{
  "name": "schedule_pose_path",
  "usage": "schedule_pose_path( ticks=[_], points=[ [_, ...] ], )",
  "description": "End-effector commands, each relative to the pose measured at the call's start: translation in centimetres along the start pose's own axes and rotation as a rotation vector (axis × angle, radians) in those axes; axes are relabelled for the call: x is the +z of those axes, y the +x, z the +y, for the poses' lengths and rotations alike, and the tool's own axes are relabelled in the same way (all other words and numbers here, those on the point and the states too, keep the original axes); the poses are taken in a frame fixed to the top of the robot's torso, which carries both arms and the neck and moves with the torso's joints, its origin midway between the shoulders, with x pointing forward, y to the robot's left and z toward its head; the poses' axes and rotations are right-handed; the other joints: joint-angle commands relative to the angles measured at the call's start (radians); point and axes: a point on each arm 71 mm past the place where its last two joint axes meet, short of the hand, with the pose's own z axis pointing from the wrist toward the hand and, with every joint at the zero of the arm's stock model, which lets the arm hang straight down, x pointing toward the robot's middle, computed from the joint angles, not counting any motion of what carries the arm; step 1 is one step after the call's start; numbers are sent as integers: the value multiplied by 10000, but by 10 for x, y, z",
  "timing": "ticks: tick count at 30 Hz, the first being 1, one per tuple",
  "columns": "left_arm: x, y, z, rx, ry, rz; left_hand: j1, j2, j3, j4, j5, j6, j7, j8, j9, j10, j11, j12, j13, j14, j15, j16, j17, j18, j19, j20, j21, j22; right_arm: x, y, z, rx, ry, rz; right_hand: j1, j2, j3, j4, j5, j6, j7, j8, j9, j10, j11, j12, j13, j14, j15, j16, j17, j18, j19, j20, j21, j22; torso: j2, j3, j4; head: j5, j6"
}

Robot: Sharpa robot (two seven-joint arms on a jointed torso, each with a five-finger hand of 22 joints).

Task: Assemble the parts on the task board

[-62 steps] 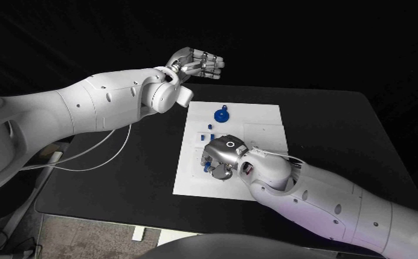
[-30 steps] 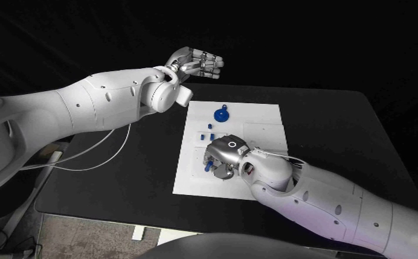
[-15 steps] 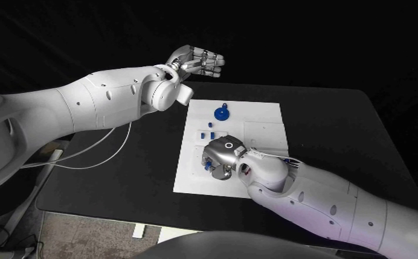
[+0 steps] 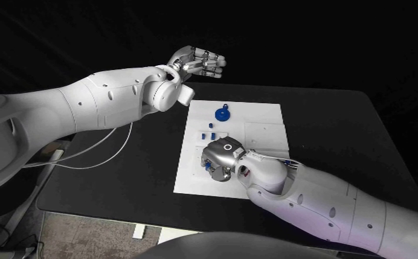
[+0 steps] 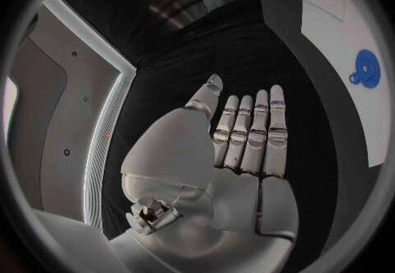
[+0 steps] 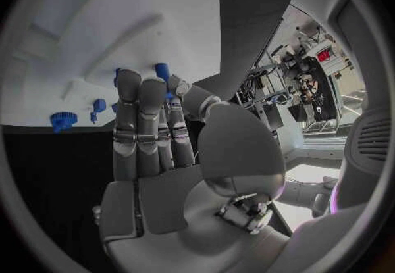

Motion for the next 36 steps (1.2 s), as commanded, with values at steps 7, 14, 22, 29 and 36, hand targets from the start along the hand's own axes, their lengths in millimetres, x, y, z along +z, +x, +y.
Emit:
schedule_pose_path(
  ticks=[7,14,22,29,36],
  points=[
    [0,2,-1,-67,101,153,-9,53,-55,-28,-53,-43,1,20,12,13,27,35,-9,-92,-10,-45,-13,29,-3,12,15,-16,-2,5,0,721,-80,-154,-124,-606,-507,23,13,-1227,28,-58,-34,-1524,424,33,-37,-91,337,-38,-125,368,220,350,-162,-79,-2,1,-6,-14,-16],
    [0,1,-1,-66,94,151,-6,55,-54,-28,-52,-50,4,21,13,11,28,35,-8,-93,-7,-45,-13,29,-5,12,14,-17,-2,3,-1,966,-79,-442,318,-469,-1967,48,18,-1524,18,-24,-22,-2108,550,60,-28,-83,426,-86,-292,516,362,490,-489,-532,-3,6,-9,-37,-67],
    [0,1,-1,-66,86,149,0,60,-52,-26,-50,-66,9,22,13,6,31,36,-8,-95,-2,-45,-13,29,-9,14,13,-17,-3,2,-3,1101,3,-659,351,-467,-2028,16,20,-1642,16,-51,-32,-2124,553,58,-29,-89,410,-53,-351,512,374,469,-460,-641,-3,4,-12,-15,-51],
    [0,0,-1,-62,75,141,5,58,-56,-24,-58,-47,3,26,15,7,30,37,-8,-95,0,-45,-13,34,-12,15,14,-17,-6,-2,-4,1457,75,-1274,460,-671,-2241,50,29,-2587,-111,-82,-59,-2413,613,58,-27,-65,437,-40,-428,564,387,506,-403,-728,-1,6,-7,-55,-5],
    [-1,-3,0,-43,66,90,5,58,-56,-24,-58,-47,3,26,15,7,30,37,-8,-95,0,-45,-13,34,-12,15,14,-17,-14,-11,-9,2403,96,-1710,620,-679,-4105,854,243,-3545,-184,-94,-80,-2651,654,75,-21,-89,458,71,-622,622,387,575,-310,-1255,-17,0,-26,-117,81]
  ],
)
